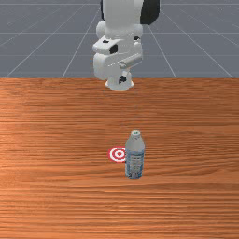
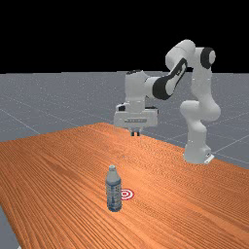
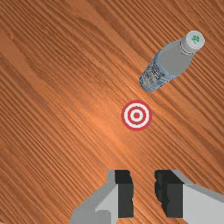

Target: Pick up the bottle and put it on the marker

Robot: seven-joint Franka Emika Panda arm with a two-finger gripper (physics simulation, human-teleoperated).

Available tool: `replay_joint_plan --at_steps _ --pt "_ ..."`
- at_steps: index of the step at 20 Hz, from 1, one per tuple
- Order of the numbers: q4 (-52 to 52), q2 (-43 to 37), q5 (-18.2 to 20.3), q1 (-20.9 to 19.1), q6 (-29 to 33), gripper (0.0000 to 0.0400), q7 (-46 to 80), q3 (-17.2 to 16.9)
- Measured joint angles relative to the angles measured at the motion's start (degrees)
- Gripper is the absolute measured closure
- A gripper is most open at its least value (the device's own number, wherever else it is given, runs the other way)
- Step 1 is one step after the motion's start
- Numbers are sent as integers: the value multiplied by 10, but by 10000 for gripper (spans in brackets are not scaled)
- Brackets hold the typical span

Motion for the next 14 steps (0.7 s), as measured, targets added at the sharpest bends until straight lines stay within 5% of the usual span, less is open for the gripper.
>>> replay_joint_plan --at_steps 3,9,10,11,14 --pt "-33 -67 -1 -7 6 380 348 6" --pt "-48 -74 -3 -10 16 399 473 13" --pt "-47 -74 -3 -9 21 243 476 15" --pt "-43 -73 -2 -8 41 147 480 16" --pt "-24 12 -18 -3 219 33 505 18"
